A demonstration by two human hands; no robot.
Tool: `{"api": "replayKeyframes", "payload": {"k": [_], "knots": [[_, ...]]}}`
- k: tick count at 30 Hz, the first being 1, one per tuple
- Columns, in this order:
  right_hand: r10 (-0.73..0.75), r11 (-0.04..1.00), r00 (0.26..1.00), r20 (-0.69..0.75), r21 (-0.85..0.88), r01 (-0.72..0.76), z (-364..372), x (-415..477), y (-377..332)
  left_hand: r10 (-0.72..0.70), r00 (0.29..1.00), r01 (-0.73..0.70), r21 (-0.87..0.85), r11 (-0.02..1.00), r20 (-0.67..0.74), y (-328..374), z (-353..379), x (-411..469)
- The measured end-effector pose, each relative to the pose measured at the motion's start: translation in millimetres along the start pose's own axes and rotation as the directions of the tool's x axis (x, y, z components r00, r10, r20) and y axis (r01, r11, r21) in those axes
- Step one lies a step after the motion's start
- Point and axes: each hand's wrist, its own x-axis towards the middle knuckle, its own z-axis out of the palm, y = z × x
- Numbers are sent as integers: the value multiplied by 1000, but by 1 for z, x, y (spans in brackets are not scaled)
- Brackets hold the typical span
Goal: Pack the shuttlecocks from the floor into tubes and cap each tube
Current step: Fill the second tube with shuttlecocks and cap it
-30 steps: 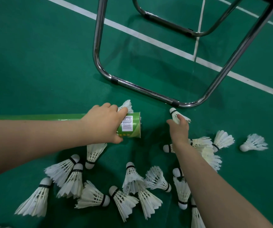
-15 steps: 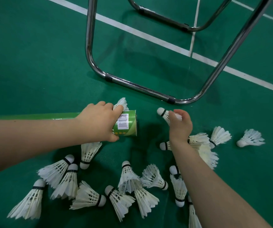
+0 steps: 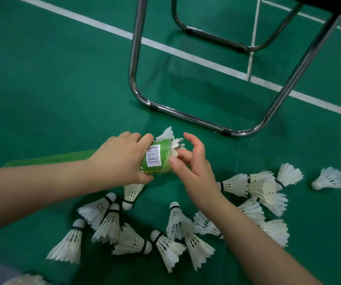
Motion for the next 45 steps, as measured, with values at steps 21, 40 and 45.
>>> {"api": "replayKeyframes", "payload": {"k": [21,40,45], "knots": [[214,956,862,460,-280,-88,32,20,-83,-33,973,-8,-173,985,-230,-32,-28,-47],[-519,389,850,85,-863,324,27,45,-199,-275,795,-277,-727,629,-541,-13,-115,-12],[-585,308,807,73,-901,305,27,54,-205,-273,756,-331,-708,625,-595,-10,-116,-4]]}}
